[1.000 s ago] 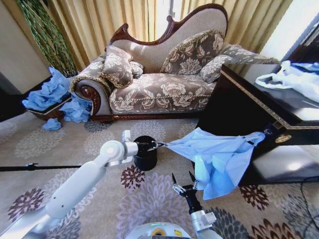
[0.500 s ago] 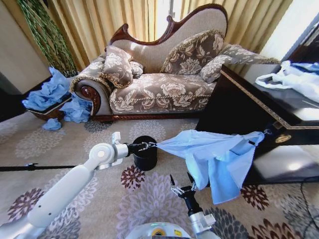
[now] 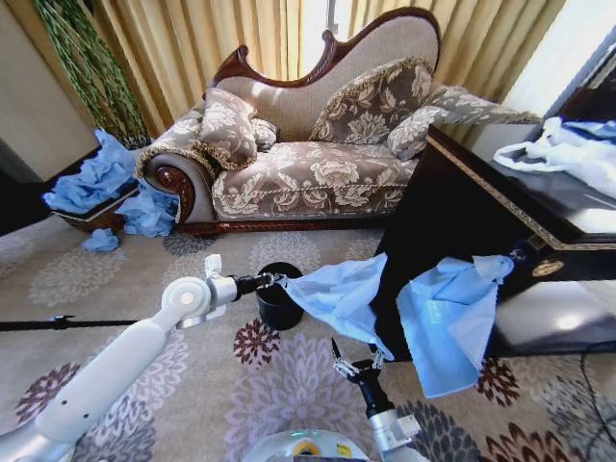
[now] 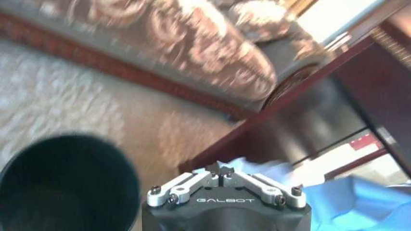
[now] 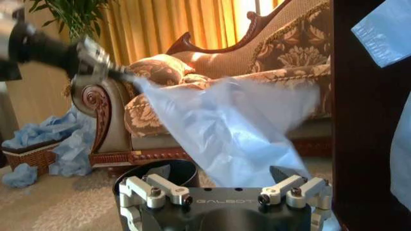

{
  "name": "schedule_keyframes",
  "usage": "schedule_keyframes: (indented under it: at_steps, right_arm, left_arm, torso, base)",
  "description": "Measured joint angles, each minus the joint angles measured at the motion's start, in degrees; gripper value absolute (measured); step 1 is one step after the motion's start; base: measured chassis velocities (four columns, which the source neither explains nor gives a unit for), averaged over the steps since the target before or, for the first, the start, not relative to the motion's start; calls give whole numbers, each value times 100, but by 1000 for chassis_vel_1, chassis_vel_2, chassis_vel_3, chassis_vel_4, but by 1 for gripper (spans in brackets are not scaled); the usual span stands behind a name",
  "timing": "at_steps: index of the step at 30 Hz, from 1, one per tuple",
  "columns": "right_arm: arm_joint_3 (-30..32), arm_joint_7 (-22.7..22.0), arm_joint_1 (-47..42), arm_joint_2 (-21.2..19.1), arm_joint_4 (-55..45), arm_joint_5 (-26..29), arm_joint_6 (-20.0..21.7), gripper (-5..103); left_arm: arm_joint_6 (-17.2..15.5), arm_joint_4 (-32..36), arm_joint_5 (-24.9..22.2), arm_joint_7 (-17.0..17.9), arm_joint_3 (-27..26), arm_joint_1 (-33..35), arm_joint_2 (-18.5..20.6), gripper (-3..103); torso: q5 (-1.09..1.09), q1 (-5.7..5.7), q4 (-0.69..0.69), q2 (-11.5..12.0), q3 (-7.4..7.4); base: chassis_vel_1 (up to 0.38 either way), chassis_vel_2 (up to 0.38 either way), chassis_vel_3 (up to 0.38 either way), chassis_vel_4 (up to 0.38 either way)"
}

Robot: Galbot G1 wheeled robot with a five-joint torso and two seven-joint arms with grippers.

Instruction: Place a garbage bag over the trash bin.

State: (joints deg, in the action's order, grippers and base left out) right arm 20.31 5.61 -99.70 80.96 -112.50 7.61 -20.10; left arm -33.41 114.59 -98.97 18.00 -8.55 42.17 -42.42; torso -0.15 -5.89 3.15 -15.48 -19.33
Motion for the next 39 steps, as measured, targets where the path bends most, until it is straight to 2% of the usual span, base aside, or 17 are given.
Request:
schedule_keyframes:
  at_steps: [5,11,19,23,25,29,33,39]
  right_arm:
    - [47,14,-49,1,-10,8,-76,100]
    - [174,-40,4,-109,-273,241,-1,100]
    - [242,-395,359,-898,-879,918,539,100]
    - [224,-483,466,-1063,-982,1047,651,100]
    - [210,-653,736,-1395,-1137,1371,850,100]
    - [224,-714,884,-1588,-1173,1551,927,100]
    - [223,-689,948,-1820,-1143,1697,958,100]
    - [109,-474,1094,-1919,-909,1855,980,100]
  left_arm:
    - [57,44,3,-133,77,-374,29,0]
    - [58,205,124,-409,68,-247,186,0]
    - [53,625,357,-738,-19,268,451,0]
    - [42,704,386,-806,-7,331,513,0]
    - [-24,834,515,-1034,47,467,608,0]
    - [-86,918,619,-1208,102,552,713,0]
    - [-142,1056,804,-1547,258,637,1086,0]
    - [-161,1223,823,-1617,299,642,1266,0]
  torso:
    - [1,0,1,0,0]
    - [0,0,0,0,0]
    - [0,0,0,0,0]
    - [0,0,-1,0,0]
    - [0,0,0,0,0]
    - [0,0,-2,0,0]
    - [0,0,-1,0,0]
    - [0,0,0,0,0]
  base:
    - [0,0,0,0]
    - [0,0,0,0]
    - [0,0,0,0]
    - [0,0,0,0]
    - [0,0,0,0]
    - [0,0,0,0]
    - [0,0,0,0]
    - [0,0,0,0]
